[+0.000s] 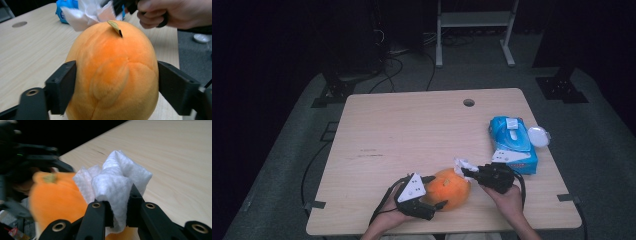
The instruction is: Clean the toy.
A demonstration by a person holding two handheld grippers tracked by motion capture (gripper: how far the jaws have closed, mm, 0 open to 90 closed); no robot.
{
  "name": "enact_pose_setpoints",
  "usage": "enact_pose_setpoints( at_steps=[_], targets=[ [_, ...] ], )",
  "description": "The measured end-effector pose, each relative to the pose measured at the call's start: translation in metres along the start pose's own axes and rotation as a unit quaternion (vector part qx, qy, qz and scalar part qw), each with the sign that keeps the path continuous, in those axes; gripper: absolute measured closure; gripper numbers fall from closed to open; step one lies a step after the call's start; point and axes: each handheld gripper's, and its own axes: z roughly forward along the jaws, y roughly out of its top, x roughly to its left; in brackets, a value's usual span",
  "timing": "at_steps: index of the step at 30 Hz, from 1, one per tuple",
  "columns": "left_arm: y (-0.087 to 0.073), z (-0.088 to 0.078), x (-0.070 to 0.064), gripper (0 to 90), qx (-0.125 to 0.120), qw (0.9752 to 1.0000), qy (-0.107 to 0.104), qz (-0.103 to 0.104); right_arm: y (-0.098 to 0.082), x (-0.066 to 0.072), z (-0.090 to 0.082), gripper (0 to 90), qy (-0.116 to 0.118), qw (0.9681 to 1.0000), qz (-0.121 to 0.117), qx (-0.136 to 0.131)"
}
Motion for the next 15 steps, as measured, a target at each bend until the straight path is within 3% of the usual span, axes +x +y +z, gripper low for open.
enact_pose_setpoints(
  at_steps=[2,4,8,10,13,15],
  targets=[
    [-0.001,0.0,0.001,19.3,0.0,1.0,-0.003,-0.001,-0.001,-0.002,-0.001,79.6,-0.004,1.0,0.004,0.003],
    [-0.001,-0.001,0.0,27.0,-0.001,1.0,0.004,0.007,0.003,0.007,-0.001,79.5,0.001,1.0,-0.008,-0.004],
    [0.008,-0.007,0.002,35.6,-0.016,0.9997,0.02,-0.005,0.015,0.03,-0.003,79.5,0.044,0.998,-0.034,-0.031],
    [0.011,-0.011,0.003,36.1,-0.022,0.9995,0.02,-0.009,0.016,0.036,-0.003,79.5,0.045,0.9973,-0.048,-0.032],
    [0.012,-0.013,0.005,36.2,-0.026,0.9992,0.019,-0.022,0.008,0.023,0.002,79.5,0.025,0.999,-0.035,-0.009],
    [0.009,-0.012,0.006,36.4,-0.028,0.9989,0.019,-0.032,0.0,0.011,0.007,79.5,0.023,0.9997,-0.007,0.002]
  ],
)
